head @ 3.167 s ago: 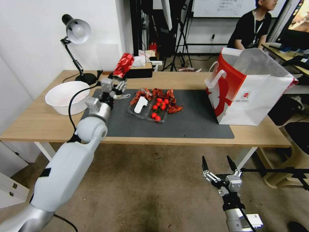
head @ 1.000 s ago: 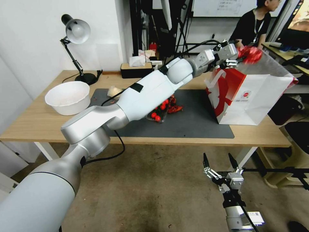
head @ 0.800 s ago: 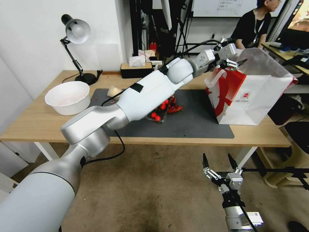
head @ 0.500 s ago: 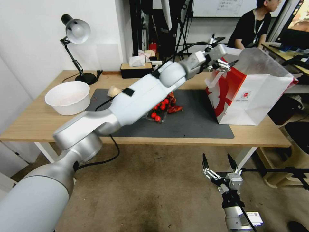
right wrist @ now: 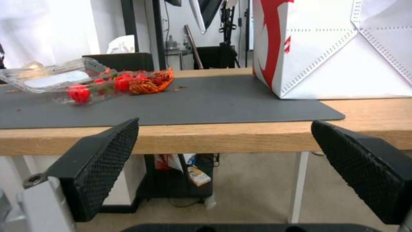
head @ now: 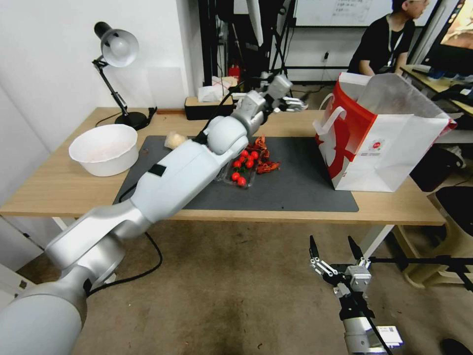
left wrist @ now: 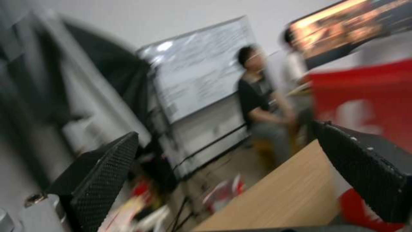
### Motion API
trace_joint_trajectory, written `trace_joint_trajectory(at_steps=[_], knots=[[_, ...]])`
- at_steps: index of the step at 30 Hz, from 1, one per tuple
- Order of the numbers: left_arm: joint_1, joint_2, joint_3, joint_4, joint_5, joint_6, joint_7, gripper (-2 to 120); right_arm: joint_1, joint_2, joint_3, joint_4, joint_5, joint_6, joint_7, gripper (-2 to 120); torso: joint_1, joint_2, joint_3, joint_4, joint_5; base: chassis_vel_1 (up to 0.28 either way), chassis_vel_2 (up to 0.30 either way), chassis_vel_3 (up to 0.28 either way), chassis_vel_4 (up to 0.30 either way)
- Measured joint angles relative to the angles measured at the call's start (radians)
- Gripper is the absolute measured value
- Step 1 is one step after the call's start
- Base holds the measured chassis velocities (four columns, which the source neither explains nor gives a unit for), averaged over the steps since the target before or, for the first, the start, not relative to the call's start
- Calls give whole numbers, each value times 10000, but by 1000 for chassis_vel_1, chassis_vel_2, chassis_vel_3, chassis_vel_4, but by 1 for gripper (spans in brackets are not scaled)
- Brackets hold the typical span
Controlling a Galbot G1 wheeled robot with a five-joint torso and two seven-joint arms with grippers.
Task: Pick up the trash from the table and place it into the takeout bag.
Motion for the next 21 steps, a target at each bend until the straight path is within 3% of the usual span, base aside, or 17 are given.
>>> trace_joint_trajectory(at_steps=[1, 2, 3, 4, 6, 14, 21], knots=[[325, 68, -159, -348, -238, 584, -1001, 100, -16, 11, 10, 28, -21, 0, 0, 100, 0, 0, 0, 1, 1, 0, 0, 0, 0], [414, 83, -199, -426, -307, 691, -1221, 100, -18, 12, 12, 31, -23, 0, 0, 100, 1, 0, 0, 1, 2, 0, 0, 0, 0], [721, 168, -332, -721, -611, 1064, -2017, 100, -29, 10, 19, 44, -40, -1, 1, 100, 0, 0, 0, 2, 0, 0, 0, 0, 0], [721, 168, -332, -721, -611, 1064, -2017, 100, -29, 10, 19, 44, -40, -1, 1, 100, 0, 0, 0, 2, 0, 0, 0, 0, 0], [1049, 256, -508, -934, -784, 1219, -2747, 100, -34, 5, 21, 49, -52, -1, 1, 100, -1, 0, -1, 1, 1, 0, 0, 0, 0], [2290, 706, -1466, -1645, -966, 1311, -3721, 100, -46, 8, 6, 66, -80, -6, 2, 100, 0, 0, 0, 2, 1, 0, 0, 0, 0], [3798, 1242, -2392, -2505, -675, 1278, -3869, 100, -54, 0, -37, 67, -132, -14, 4, 100, 0, 0, 0, 2, -1, 0, 0, 0, 0]])
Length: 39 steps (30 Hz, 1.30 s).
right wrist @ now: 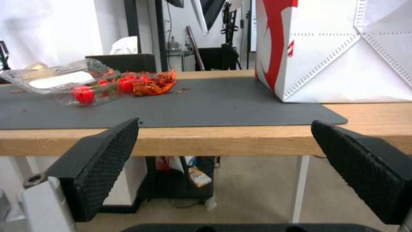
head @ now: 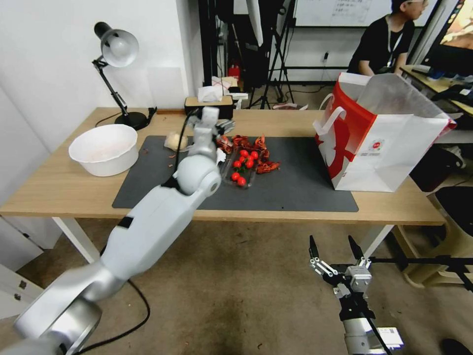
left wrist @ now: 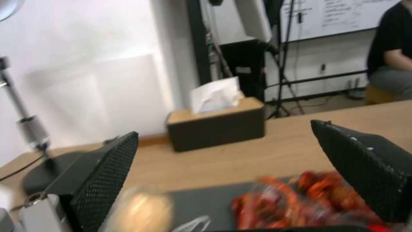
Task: Pick up the trash from the table and place it into the takeout bag.
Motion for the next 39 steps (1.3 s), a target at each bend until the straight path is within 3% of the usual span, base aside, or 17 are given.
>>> trace_joint_trajectory(at_steps=[8, 22, 33, 39], knots=[[1795, 376, -1357, -1084, 780, -147, 140, 100, -36, -7, -42, 73, -86, -33, 2, 100, -1, -1, -1, 0, 2, 0, 0, 0, 0], [4227, 545, -2683, -2177, 1526, -630, 263, 100, -127, -6, -93, 116, -155, -21, 0, 100, 0, -2, 0, -1, 0, 0, 0, 0, 0], [6644, 179, -3897, -2909, 2158, -1223, 477, 100, -173, 9, -142, 145, -193, 51, -12, 100, -1, -1, 0, -1, 3, 0, 0, 0, 0], [7328, -60, -4222, -3156, 2442, -1412, 631, 100, -158, 21, -187, 130, -207, 55, -15, 100, -1, -1, 0, 0, 3, 0, 0, 0, 0]])
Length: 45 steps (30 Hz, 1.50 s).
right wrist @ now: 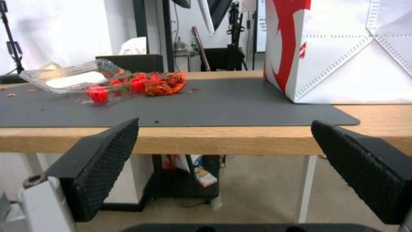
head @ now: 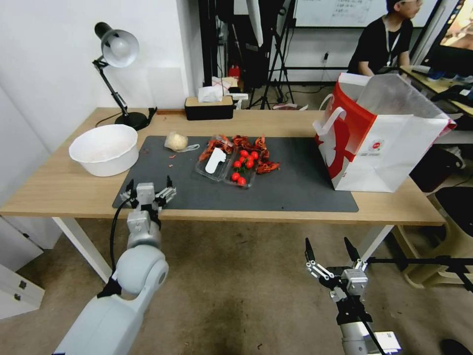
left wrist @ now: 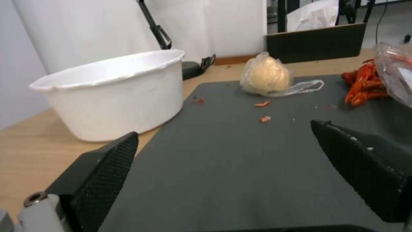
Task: Pick up the trash from the table and place it into the takeout bag.
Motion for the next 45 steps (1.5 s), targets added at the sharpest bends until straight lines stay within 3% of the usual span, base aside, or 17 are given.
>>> trace_joint_trajectory(at_steps=[21, 45], knots=[[2268, -551, -529, -669, 542, -610, 853, 100, 65, -13, -48, -24, -2, -9, 7, 100, 1, 0, 0, 0, 0, 0, 0, 0, 0], [3160, -1003, -757, -852, 1449, -1649, 1533, 100, 100, -20, -48, -63, 31, 181, -32, 100, 2, -1, 0, 0, 0, 0, 0, 0, 0]])
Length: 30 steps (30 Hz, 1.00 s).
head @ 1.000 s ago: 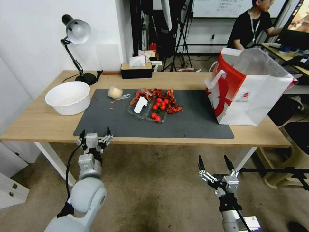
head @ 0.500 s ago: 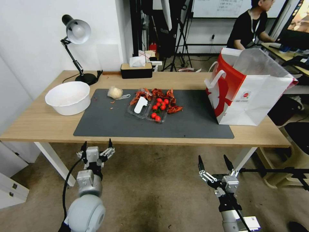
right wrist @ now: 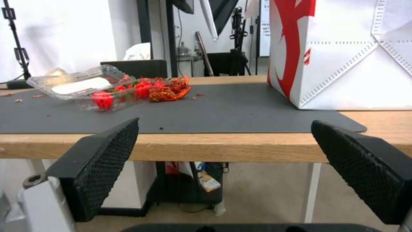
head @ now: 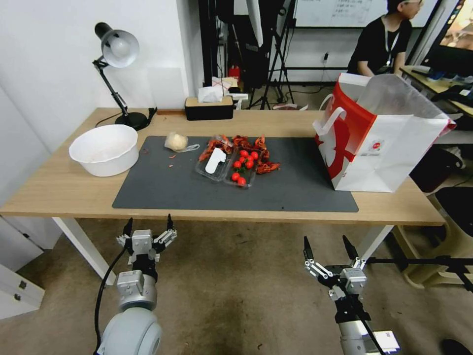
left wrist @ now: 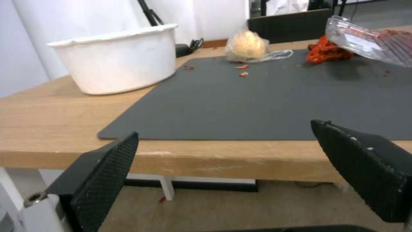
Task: Pick up the trash from the table and place it into the takeout bag.
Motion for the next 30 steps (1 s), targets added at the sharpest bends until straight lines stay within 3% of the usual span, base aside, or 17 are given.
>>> trace_joint_trajectory(at_steps=[16, 24, 30], knots=[[-503, 75, -401, 219, -359, -66, -22, 100, -44, -32, -30, 0, 7, -2, -72, 100, 0, -1, 0, 0, 0, 0, 0, 0, 0], [-1940, 630, -208, 860, -1032, 303, 175, 100, -2, 37, 0, -7, -105, 67, -197, 100, 0, -2, 1, 0, -3, 0, 0, 0, 0], [-3518, 1401, 552, 1401, -1879, 835, 338, 100, -29, 84, 87, 55, -121, 64, -191, 100, 1, -1, 1, 0, -2, 0, 0, 0, 0]])
